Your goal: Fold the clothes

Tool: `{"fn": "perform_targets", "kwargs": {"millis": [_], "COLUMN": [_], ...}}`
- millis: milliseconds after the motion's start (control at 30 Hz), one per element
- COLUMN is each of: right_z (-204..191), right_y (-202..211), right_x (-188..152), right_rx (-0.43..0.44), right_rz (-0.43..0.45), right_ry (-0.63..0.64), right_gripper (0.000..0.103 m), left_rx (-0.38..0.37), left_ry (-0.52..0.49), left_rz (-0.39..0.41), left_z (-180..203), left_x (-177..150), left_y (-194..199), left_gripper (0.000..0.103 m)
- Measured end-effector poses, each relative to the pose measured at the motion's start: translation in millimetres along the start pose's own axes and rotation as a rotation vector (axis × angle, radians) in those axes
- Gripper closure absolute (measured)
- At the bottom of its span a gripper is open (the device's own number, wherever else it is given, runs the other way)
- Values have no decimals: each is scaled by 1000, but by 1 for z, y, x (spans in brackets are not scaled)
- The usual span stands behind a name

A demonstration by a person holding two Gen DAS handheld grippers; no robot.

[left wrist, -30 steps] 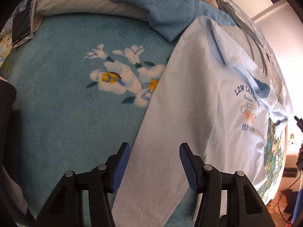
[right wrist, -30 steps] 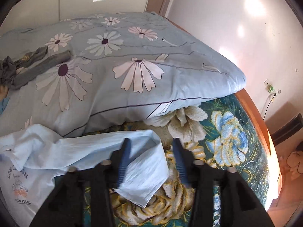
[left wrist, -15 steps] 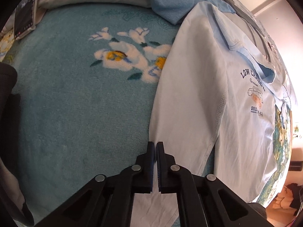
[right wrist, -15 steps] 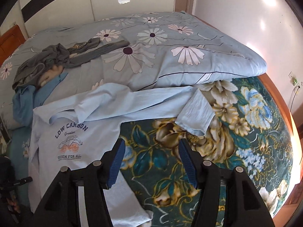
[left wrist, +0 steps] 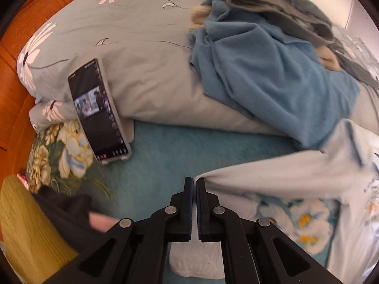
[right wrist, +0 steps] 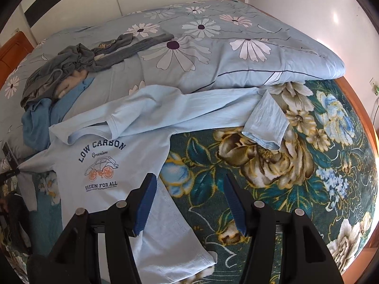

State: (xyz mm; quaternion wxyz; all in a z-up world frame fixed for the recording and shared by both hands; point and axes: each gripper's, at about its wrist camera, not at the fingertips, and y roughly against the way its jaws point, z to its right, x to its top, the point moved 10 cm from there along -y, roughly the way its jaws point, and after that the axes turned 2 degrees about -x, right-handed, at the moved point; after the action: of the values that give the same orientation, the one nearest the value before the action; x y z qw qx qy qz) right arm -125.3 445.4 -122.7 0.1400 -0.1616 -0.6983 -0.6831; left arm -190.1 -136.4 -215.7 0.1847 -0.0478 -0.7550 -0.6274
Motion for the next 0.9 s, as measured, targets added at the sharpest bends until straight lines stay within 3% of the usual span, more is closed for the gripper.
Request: {"fn": "perform_targets", "kwargs": {"millis": [100, 267, 367, 467, 567, 800, 833, 867, 900], "right_z": [3, 11, 15, 20, 22, 19, 15, 12, 11], "right_y": [-7, -9, -12, -24, -42, -69, -67, -64, -60], "right_x": [-8, -23, -40, -70, -103, -134, -136, -138, -139], "right_rx": [-2, 6, 29, 65, 106, 201, 220, 225, 221], "right_rz": [-28, -58, -84, -150, -227, -318, -317, -316, -316], "right_ry": [-6, 1, 16, 36, 52, -70, -77, -75, -67], "right_gripper": [43, 43, 43, 43, 43, 44, 52, 77, 90], "left_rx": [-11, -175, -213, -345, -450, -530, -536, -542, -551], "left_ry": [-15, 23, 64, 96, 54, -25, -33, -41, -40], "left_rz": [-29, -41, -30, -25, -84, -161, -167, -174, -182], "left_z": [2, 18, 22, 44, 78, 143, 149, 156, 160], "left_x": [-5, -12, -31, -65, -114, -189, -196, -202, -207], "left_y": [-12, -5, 16, 44, 59, 95, 100, 105, 106], "left_gripper": [100, 93, 52, 51, 50, 50, 50, 50, 50]}}
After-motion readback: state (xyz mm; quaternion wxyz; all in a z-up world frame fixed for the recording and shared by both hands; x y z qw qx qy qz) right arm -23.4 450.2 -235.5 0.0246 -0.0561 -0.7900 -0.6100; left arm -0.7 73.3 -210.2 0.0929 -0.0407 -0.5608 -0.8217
